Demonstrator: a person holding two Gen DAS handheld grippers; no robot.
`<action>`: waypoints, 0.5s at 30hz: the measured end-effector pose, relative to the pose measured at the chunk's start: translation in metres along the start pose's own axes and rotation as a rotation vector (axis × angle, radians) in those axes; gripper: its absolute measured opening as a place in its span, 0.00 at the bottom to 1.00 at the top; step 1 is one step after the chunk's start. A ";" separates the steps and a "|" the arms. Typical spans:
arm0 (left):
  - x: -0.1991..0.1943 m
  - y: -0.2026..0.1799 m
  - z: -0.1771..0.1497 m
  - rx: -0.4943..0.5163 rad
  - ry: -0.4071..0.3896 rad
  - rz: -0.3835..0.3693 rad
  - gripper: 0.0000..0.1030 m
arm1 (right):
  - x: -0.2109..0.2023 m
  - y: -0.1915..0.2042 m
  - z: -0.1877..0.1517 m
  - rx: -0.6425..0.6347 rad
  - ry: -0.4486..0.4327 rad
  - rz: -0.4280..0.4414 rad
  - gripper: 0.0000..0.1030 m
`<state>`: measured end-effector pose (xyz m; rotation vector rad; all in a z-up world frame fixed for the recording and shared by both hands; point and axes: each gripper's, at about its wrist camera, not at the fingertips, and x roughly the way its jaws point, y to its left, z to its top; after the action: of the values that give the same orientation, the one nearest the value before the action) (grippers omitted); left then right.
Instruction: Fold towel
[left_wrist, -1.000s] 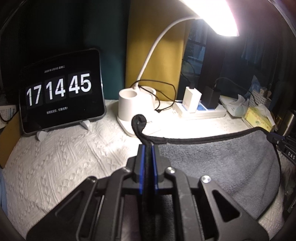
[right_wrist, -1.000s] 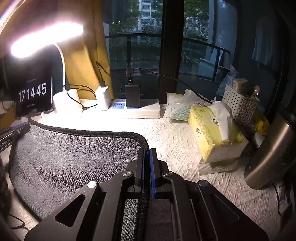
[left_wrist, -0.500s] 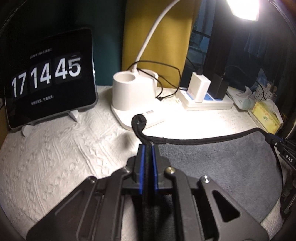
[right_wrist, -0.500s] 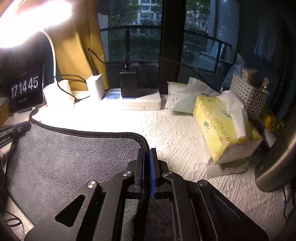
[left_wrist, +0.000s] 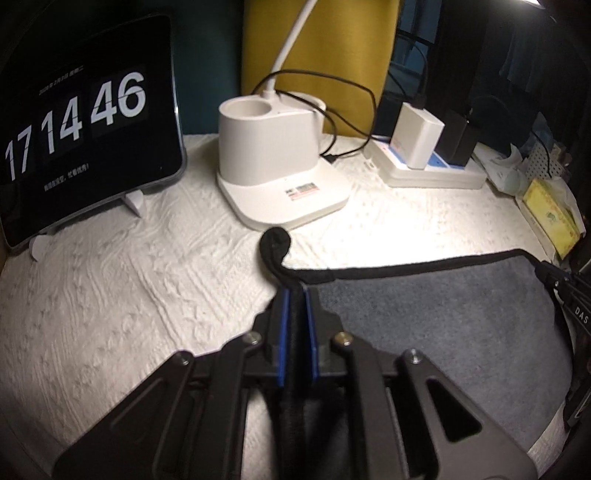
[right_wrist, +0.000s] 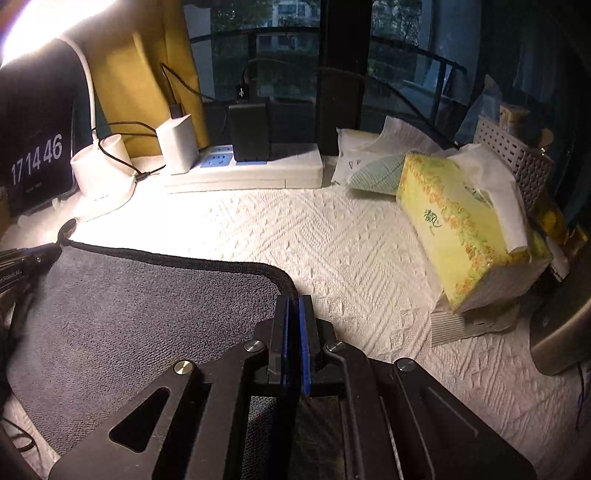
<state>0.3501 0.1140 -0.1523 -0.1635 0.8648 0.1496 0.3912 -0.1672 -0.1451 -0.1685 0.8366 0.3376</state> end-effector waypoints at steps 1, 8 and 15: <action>0.000 0.000 0.000 0.001 0.001 0.001 0.10 | 0.002 0.000 0.000 0.001 0.006 0.001 0.06; -0.002 -0.005 0.001 0.021 -0.008 0.035 0.12 | 0.005 0.000 -0.001 0.001 0.030 -0.009 0.06; -0.012 -0.005 0.003 0.021 -0.028 0.045 0.19 | 0.000 0.000 0.000 0.015 0.035 -0.025 0.27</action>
<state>0.3458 0.1088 -0.1405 -0.1222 0.8424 0.1839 0.3915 -0.1674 -0.1449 -0.1711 0.8707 0.3053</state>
